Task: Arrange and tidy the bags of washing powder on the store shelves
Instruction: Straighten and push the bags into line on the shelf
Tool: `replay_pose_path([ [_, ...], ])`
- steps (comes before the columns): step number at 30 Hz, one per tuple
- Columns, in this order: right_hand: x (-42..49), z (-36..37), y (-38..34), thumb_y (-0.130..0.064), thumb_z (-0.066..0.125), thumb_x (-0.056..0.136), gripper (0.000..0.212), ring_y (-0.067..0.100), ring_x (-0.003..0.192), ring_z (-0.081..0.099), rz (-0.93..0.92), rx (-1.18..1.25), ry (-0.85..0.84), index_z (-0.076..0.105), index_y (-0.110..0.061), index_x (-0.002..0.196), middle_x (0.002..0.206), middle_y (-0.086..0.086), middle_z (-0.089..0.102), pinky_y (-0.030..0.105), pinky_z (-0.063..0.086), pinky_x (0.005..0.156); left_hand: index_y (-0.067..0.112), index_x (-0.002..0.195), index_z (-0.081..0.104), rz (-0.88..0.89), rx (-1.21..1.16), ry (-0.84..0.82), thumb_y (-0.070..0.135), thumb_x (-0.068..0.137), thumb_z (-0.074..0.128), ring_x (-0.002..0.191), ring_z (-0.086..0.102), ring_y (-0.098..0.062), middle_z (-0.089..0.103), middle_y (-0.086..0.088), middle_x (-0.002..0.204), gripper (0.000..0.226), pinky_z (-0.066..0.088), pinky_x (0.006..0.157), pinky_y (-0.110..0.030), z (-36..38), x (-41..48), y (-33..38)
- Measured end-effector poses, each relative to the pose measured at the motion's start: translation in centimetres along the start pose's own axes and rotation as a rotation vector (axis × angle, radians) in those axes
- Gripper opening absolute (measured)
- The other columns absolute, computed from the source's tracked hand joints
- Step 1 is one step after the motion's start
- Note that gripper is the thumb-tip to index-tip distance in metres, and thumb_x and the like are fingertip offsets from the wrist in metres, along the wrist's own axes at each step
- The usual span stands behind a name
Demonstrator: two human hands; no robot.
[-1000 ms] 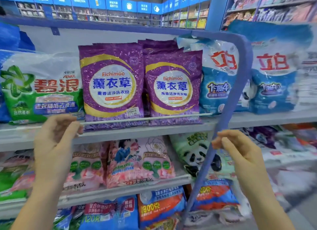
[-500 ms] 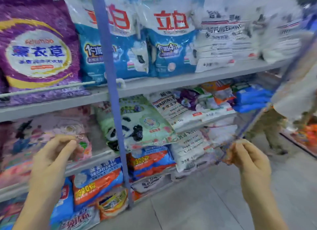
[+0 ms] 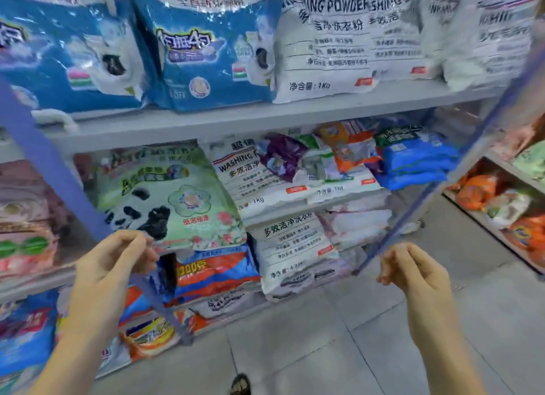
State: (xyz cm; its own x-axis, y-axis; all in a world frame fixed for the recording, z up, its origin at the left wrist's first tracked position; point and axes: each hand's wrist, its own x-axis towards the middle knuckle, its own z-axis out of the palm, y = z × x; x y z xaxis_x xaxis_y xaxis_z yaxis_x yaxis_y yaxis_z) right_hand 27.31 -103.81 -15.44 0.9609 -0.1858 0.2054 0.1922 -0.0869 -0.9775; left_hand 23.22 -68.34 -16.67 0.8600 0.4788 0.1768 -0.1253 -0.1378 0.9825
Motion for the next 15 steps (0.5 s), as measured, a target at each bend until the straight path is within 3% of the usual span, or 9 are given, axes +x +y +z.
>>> replay_pose_path([
  [2, 2.3, -0.4, 0.8, -0.005, 0.041, 0.097, 0.034, 0.013, 0.054, 0.043, 0.006, -0.041, -0.006, 0.05, -0.002, 0.065, 0.055, 0.004, 0.047, 0.018, 0.041, 0.054, 0.039, 0.07, 0.069, 0.014, -0.004, 0.002, 0.034, 0.091, 0.054, 0.058, 0.059, 0.001, 0.066, 0.01, 0.064, 0.027, 0.05, 0.059, -0.01, 1.9, 1.2, -0.3],
  [6, 7.5, -0.9, 2.4, -0.007, 0.041, 0.098, 0.037, 0.013, 0.054, 0.043, 0.013, -0.066, -0.026, 0.051, -0.007, 0.063, 0.055, 0.003, 0.047, 0.019, 0.04, 0.055, 0.033, 0.07, 0.068, 0.0, 0.019, 0.003, 0.01, 0.095, 0.048, 0.062, 0.059, -0.006, 0.065, 0.006, 0.065, 0.04, 0.05, 0.061, -0.015, 5.2, 3.9, -1.1],
  [15, 18.0, 0.2, 6.3, -0.005, 0.045, 0.097, 0.039, 0.003, 0.053, 0.046, 0.065, -0.06, -0.128, 0.053, -0.012, 0.06, 0.054, -0.007, 0.052, 0.016, 0.042, 0.053, 0.03, 0.07, 0.069, -0.036, 0.038, 0.07, 0.009, 0.095, 0.048, 0.06, 0.056, -0.007, 0.063, 0.003, 0.063, 0.039, 0.046, 0.057, -0.015, 10.1, 7.8, -1.2],
])
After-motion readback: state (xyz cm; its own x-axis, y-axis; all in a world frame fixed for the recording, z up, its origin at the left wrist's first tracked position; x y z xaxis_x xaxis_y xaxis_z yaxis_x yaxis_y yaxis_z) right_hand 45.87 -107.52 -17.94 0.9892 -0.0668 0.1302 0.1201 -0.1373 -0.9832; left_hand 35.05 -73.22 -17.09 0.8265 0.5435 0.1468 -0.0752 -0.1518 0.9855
